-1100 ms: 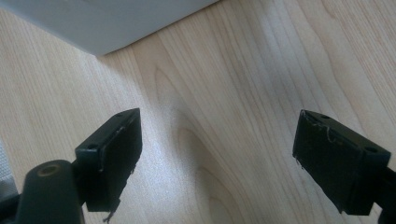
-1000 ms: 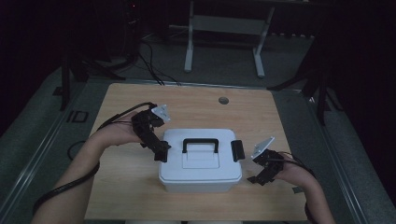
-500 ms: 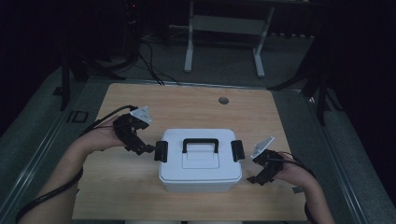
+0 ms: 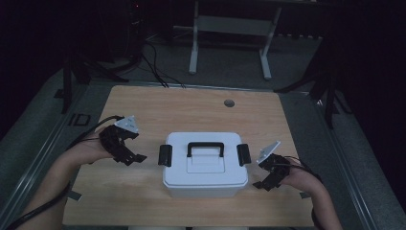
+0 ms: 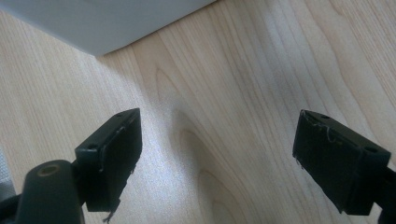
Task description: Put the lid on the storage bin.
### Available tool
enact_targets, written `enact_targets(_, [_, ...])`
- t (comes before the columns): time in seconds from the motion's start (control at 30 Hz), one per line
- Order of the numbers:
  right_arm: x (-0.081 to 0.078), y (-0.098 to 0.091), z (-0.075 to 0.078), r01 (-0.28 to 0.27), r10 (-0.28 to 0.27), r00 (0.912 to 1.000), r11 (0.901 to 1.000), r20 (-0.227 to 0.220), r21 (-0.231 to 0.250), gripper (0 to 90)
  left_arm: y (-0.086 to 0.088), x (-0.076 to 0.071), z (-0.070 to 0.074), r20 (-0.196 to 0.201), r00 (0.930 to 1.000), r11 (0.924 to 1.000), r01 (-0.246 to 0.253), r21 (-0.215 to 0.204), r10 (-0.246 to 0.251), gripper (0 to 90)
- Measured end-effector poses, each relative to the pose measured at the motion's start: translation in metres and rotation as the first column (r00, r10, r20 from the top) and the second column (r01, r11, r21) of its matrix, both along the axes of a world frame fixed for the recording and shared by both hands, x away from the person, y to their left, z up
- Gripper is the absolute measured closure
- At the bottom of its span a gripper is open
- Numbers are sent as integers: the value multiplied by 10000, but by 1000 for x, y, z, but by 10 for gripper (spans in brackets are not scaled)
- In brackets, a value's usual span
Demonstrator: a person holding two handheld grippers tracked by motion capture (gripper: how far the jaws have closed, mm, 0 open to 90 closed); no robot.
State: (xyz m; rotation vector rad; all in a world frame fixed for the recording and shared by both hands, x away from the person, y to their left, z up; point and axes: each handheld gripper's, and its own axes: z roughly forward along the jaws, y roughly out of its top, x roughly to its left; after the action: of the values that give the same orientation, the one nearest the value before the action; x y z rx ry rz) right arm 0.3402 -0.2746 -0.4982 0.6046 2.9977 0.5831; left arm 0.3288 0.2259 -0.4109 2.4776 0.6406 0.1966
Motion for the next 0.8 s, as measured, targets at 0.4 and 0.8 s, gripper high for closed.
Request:
enact_targets(0.4, [0,1,-2,-25,25,10000,10000,-9,22,154,21,-15,-28,-306,9991,9990,-299,-333,289,89])
enact_targets(0.8, [-1,0,-4,-5,5,10000,10000,13,70,154,36,-27,-59,-525,9973,9957,-555,-738,517,90])
